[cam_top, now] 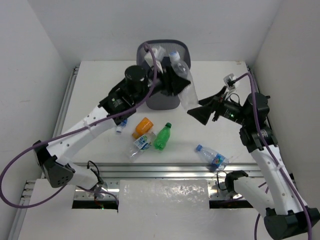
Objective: Put the plastic bottles in the bin
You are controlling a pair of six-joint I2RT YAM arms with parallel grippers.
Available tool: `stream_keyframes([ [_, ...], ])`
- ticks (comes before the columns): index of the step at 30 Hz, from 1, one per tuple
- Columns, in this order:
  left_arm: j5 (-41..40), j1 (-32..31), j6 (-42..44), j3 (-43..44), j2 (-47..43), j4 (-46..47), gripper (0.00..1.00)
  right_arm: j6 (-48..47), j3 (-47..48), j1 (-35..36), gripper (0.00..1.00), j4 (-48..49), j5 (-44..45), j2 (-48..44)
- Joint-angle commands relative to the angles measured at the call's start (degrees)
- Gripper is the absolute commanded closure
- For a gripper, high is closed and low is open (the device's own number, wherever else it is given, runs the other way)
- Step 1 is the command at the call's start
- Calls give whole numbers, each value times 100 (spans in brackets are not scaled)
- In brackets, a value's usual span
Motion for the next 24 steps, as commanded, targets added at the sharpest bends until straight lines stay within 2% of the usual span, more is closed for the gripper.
stream_keyframes([
  [1,-3258,203,449,1344,231,-1129,100,-1369,571,-23,1,-2966,2967,-55],
  [3,-3567,474,687,1731,722,-1227,100,-1685,642,-23,1,-3618,3382,59],
  [5,-3560,695,898,2468,1361,-1376,92,-1913,642,-23,1,-3943,3857,226],
  [7,-3498,985,1013,3294,1856,-1691,89,-2028,721,-23,1,-4347,4303,462],
  [9,-3290,1230,1066,4004,2541,-1868,78,-2204,818,-15,1,-4691,4621,700],
  [10,-3192,1302,1074,4192,2726,-1999,70,-2266,827,11,1,-4823,4736,910],
  [11,-3095,1372,1083,4454,3041,-2027,49,-2388,792,134,1,-4920,4885,991],
  [12,-3051,1390,1118,4544,3166,-2053,37,-2459,766,213,1,-4938,4895,1078],
  [13,-3007,1399,1145,4606,3324,-2053,19,-2590,661,388,1,-4947,4895,1288],
  [15,-3015,1417,1171,4659,3396,-2027,1,-2697,494,617,1,-5000,5009,1570],
  [17,-2928,1425,1163,4650,3361,-2018,0,-2793,406,942,1,-5166,5177,2097],
  [21,-2918,1417,1066,4432,2932,-2272,0,-2829,161,1259,1,-5317,4633,2748],
  [22,-2953,1408,1022,4309,2600,-2325,0,-2803,72,1338,1,-5273,4614,2949],
  [24,-3085,1417,1004,3555,2124,-2230,0,-2750,-165,1383,3,-5150,4667,3170],
])
